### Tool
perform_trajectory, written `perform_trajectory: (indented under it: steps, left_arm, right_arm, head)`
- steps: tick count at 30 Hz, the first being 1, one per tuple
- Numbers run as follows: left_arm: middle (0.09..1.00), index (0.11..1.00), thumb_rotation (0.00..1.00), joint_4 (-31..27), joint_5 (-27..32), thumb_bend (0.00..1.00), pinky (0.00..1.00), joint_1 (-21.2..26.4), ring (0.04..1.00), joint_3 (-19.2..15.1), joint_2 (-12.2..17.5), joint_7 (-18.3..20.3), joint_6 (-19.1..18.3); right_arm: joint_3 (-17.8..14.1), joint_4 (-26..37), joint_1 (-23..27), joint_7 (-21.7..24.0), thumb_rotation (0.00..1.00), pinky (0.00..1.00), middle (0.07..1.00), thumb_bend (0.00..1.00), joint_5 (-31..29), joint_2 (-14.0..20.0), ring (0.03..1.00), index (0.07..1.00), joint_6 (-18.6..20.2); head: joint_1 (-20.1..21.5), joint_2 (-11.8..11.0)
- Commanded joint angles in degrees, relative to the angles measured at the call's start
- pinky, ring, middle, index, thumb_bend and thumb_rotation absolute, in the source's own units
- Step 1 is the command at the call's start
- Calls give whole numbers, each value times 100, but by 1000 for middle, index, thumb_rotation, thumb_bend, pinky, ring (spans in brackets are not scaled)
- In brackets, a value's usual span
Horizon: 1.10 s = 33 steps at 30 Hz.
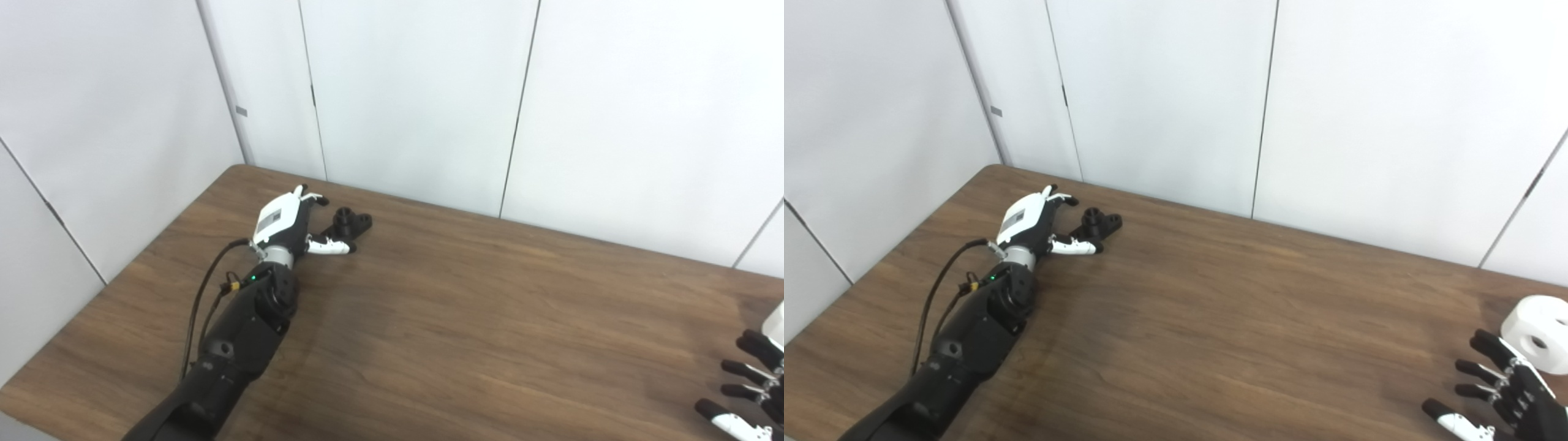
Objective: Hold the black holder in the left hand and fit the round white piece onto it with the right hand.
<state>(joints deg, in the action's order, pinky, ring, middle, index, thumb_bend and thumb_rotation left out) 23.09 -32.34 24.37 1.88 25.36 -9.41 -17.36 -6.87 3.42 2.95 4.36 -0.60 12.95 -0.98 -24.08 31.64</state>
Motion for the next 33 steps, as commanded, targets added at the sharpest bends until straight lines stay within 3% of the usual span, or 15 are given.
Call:
perform_trajectory:
  steps: [1, 6, 12, 18, 33]
  left_arm:
    - [1000, 781, 262, -23, -26, 947, 934, 253, 1000, -45, 82, -242, 71]
    - [1000, 749, 248, 95, 187, 929, 895, 271, 1000, -186, -95, -338, 32]
    - [1000, 694, 235, 393, 514, 919, 881, 268, 1000, -319, -272, -492, 273]
    - [1000, 660, 232, 566, 547, 897, 903, 259, 1000, -273, -293, -632, 387]
    - [1000, 676, 234, 788, 494, 887, 904, 179, 1000, -251, -251, -848, 335]
  right_arm:
    - [-70, 179, 88, -7, 118, 581, 830, 749, -33, 119, 719, 805, -140]
    - [-64, 192, 86, 9, 119, 577, 831, 745, -16, 134, 717, 803, -151]
    - [-64, 253, 68, -13, 128, 569, 830, 746, 34, 128, 712, 802, -89]
    - [-63, 285, 47, 1, 126, 574, 841, 738, 16, 129, 718, 802, -65]
    - [-83, 383, -13, 1, 113, 568, 831, 725, 27, 157, 710, 792, -8]
  head:
    - [4, 4]
    - [13, -5]
    - [18, -7]
    - [24, 44]
    - [56, 79]
